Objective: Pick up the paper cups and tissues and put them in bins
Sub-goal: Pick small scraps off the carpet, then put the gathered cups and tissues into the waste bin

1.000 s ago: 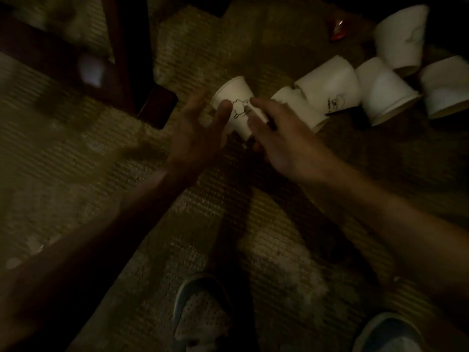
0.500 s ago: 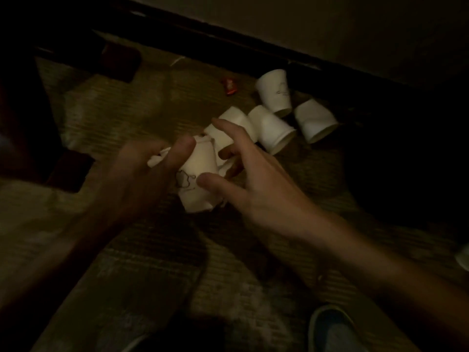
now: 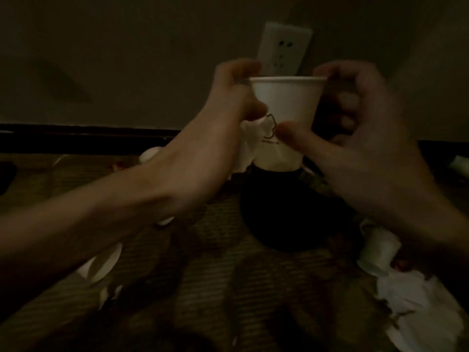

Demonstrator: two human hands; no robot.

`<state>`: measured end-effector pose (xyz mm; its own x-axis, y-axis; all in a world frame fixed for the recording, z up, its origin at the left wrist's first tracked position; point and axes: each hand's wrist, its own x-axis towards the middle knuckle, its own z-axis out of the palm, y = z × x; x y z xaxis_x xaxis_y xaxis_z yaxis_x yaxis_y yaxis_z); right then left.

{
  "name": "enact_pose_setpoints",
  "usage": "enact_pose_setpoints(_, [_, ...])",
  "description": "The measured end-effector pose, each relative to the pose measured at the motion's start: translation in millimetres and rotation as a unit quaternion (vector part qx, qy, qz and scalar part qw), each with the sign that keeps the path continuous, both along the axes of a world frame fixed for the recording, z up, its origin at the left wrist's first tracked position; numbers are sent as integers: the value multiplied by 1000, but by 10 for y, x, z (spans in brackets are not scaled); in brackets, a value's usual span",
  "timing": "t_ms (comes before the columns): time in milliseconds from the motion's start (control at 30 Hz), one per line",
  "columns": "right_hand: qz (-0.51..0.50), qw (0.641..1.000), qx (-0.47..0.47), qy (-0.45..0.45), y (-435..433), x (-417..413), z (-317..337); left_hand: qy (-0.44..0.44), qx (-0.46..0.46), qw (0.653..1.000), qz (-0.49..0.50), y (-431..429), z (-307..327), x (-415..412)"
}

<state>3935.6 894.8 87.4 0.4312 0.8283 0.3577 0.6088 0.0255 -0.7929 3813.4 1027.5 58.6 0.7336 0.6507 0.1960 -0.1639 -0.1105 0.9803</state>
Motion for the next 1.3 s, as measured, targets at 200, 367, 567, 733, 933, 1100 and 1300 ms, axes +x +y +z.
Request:
enact_pose_setpoints(200, [-30,998,-22,53,-241,757,25,154,147,976,-39,-157,164,1045])
enact_pose_setpoints(367, [-76,982,-156,76,-483,1166,-177,275,85,953,-99,-372,57,1489])
enact_pose_setpoints(567, [-46,968,-210,-130,-707,1256,-327,380,104,906,-152,-402,-155,1674])
enact_pose_setpoints(733, [-63,971,-127,-194,-754,1135,-329,345,249,899,-102,-386,37,1521])
enact_pose_setpoints(933, [-14,983,38,-180,-646,406,-395,294,472,827,-78,-155,360,634])
enact_pose_setpoints(1100, [94,983,37,-152,-365,-315,-771,398,538,738,-87,-38,221,-431])
enact_pose_setpoints(1300, [228,961,-130,-82,49,-941,-1284,530,413,740,-13,81,-467,-1586])
